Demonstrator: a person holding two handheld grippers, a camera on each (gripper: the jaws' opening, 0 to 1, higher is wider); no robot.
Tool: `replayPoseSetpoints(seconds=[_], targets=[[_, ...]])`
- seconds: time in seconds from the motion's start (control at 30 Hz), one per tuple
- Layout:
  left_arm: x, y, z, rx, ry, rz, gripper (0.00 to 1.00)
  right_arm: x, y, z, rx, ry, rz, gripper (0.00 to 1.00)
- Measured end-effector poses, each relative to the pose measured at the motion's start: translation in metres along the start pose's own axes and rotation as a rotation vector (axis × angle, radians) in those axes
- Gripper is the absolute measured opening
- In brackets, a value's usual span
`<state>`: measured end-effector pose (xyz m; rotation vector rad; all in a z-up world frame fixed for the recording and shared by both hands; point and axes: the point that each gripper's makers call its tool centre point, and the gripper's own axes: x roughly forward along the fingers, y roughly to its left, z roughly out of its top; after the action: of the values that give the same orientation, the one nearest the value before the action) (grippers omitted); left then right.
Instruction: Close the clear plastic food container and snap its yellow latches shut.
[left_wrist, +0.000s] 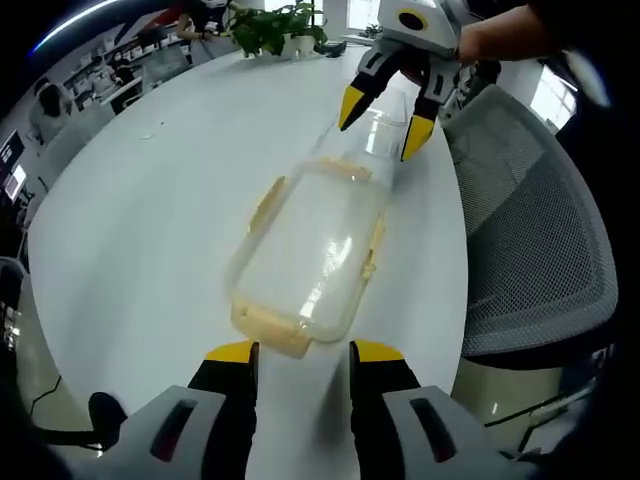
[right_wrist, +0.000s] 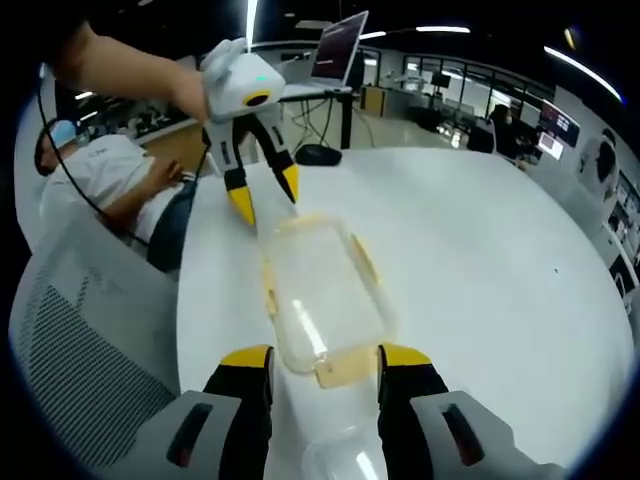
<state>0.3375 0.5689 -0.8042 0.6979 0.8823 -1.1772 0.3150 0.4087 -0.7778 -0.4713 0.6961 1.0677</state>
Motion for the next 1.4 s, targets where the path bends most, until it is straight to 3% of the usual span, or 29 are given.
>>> replayPoseSetpoints(seconds=[0.63,1.4], targets=[[0.008,0.006,0.0,0.077,0.044,-0.026,0.38,0.009,-0.014,-0.006,-0.058,0.075,0.014,0.46],[0.015,0.015,-0.003,0.174,0.044,-0.028,0.39,0.028,-0.014,-0.019,-0.133,0.198,0.034,0.45]])
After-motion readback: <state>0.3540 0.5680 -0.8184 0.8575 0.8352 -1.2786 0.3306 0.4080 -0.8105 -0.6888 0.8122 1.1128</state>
